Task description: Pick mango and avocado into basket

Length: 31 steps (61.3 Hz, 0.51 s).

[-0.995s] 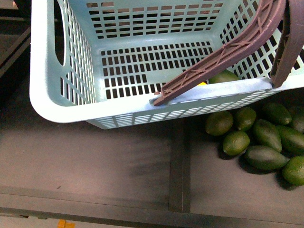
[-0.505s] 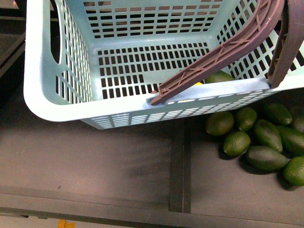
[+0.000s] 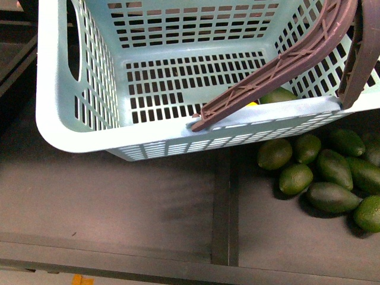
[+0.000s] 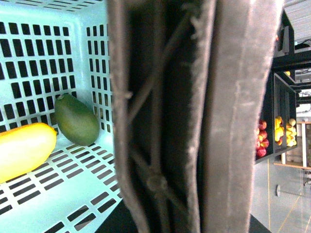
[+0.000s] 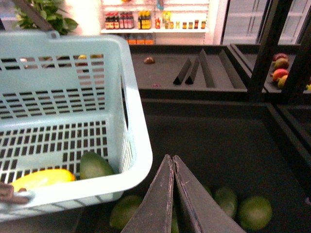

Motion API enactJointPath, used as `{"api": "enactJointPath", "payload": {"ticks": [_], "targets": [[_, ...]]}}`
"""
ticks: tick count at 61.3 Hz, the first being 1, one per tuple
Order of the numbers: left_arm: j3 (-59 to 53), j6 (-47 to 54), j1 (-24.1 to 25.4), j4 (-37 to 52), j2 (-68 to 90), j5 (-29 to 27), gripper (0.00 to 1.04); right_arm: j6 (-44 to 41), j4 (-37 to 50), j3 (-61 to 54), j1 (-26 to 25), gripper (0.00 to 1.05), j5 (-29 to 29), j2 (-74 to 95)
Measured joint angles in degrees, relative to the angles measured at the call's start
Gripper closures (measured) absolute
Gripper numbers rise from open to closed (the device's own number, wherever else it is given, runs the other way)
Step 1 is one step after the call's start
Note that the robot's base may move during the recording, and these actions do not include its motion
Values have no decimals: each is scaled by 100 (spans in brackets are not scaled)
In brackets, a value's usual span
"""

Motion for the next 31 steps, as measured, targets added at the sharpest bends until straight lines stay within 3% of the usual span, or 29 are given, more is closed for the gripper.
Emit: {"api": "enactJointPath", "payload": {"ticks": [31], "targets": [[0, -2, 0, 0, 0, 7, 90, 0, -1526, -4, 0, 103, -17, -1676]]}}
